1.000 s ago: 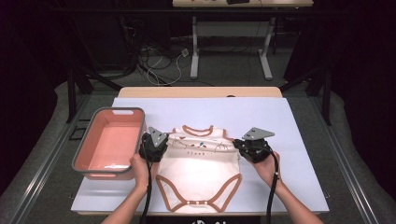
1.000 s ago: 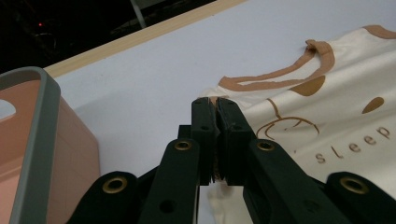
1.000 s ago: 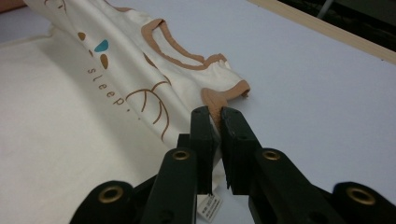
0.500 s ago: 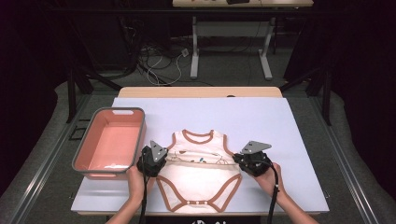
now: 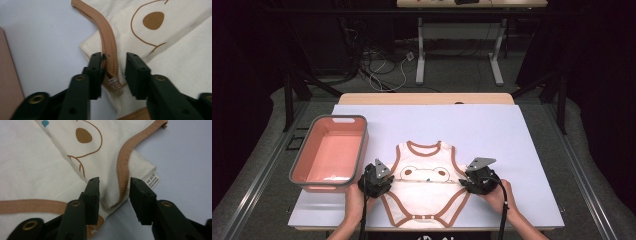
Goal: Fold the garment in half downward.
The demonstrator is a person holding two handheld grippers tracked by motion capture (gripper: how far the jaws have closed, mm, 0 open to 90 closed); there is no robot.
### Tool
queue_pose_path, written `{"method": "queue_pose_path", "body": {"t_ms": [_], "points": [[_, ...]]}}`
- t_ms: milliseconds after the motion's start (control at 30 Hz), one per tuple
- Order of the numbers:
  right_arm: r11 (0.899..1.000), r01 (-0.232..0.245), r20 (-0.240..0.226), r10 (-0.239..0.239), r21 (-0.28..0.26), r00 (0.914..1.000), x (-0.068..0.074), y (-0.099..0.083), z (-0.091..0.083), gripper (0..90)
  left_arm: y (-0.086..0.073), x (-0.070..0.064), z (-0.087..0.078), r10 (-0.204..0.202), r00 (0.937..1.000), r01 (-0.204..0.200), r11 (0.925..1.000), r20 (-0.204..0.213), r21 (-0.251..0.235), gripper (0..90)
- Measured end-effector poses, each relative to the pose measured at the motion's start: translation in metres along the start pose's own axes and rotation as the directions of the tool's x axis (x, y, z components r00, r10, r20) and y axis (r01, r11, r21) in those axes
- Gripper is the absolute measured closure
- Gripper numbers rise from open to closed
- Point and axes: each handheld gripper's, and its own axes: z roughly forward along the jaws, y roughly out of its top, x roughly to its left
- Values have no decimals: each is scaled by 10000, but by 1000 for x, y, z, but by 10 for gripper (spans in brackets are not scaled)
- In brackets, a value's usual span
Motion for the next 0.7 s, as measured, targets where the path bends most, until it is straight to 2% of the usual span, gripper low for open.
{"method": "queue_pose_path", "body": {"t_ms": [100,200,367,500,700], "points": [[9996,-270,-85,270,-27,9996,0,1,-2,396,1,0,-1,-112,9995,112,9999,299,20,409],[9991,-391,-153,389,-136,9991,-1,2,-3,305,2,-2,-1,-16,9987,17,10000,510,-17,327],[9979,-621,-320,615,-159,9976,-4,4,-4,220,5,-1,-3,-80,9983,86,9999,570,-107,155],[9970,-727,-313,719,-256,9969,-7,5,-4,171,6,1,-2,-152,9970,161,9998,764,-116,75],[9953,-825,-445,803,-507,9958,-8,8,-3,146,10,0,1,-202,9954,213,9997,937,-111,19]]}}
